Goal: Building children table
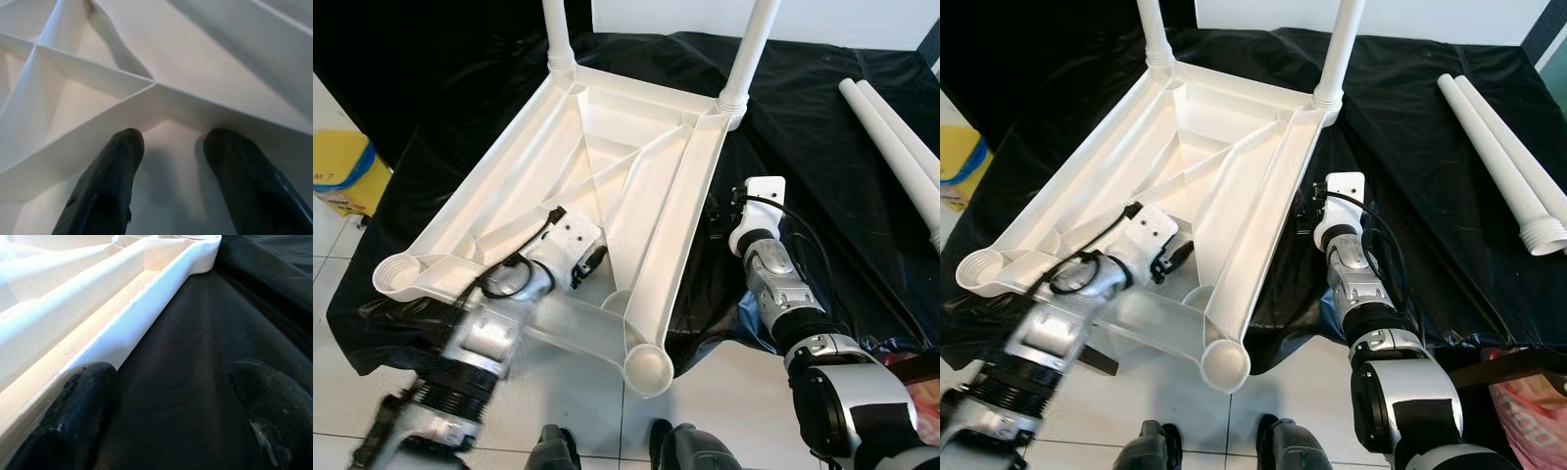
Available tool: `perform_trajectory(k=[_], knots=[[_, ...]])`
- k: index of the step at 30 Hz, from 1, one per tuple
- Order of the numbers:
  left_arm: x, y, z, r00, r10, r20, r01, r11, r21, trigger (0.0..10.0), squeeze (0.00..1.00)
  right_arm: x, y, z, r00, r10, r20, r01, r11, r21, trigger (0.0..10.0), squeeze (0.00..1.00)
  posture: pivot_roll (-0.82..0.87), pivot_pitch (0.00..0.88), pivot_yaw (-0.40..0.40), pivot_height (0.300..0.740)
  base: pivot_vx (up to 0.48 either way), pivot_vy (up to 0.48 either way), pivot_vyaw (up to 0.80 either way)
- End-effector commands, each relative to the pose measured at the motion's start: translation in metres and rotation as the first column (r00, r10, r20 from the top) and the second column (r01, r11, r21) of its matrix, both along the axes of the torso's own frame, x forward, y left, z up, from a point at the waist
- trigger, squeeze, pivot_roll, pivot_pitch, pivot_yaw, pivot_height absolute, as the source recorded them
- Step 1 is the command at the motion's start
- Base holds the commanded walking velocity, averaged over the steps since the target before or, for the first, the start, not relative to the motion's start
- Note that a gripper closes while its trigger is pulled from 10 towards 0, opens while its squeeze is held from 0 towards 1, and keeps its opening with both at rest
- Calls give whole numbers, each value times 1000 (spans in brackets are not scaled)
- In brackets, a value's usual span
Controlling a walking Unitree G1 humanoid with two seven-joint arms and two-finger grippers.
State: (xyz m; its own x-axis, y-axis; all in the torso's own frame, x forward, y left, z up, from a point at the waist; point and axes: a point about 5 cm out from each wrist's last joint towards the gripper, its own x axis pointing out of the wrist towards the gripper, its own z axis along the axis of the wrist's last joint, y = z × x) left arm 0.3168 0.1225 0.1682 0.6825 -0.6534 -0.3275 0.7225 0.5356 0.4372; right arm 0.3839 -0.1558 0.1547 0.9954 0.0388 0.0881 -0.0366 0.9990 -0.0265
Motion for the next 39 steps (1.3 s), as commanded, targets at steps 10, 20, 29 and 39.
perform_trajectory(k=[10, 20, 29, 39], knots=[[1, 17, 17, 988, -153, -19, 154, 985, 79, 10000, 0, -21, -11, 6, 992, -16, 127, 16, 1000, 4, 10000, 0, 58, 204, -39, 740, 0, 0, 0], [-8, 33, 32, 977, -214, -8, 214, 976, -32, 10000, 0, -54, -24, 14, 965, -35, 259, 26, 999, 39, 10000, 0, 39, 188, -37, 740, 0, 0, 0], [-37, 26, 24, 918, -391, -64, 385, 918, -89, 10000, 0, -77, -31, 12, 968, -20, 248, 8, 999, 53, 10000, 0, 24, 166, -44, 740, 0, 0, 0], [-55, 24, 1, 863, -471, -184, 476, 879, -18, 10000, 0, -94, -25, 7, 973, 45, 225, -54, 998, 34, 10000, 0, 16, 157, -38, 740, 0, 0, 0]])
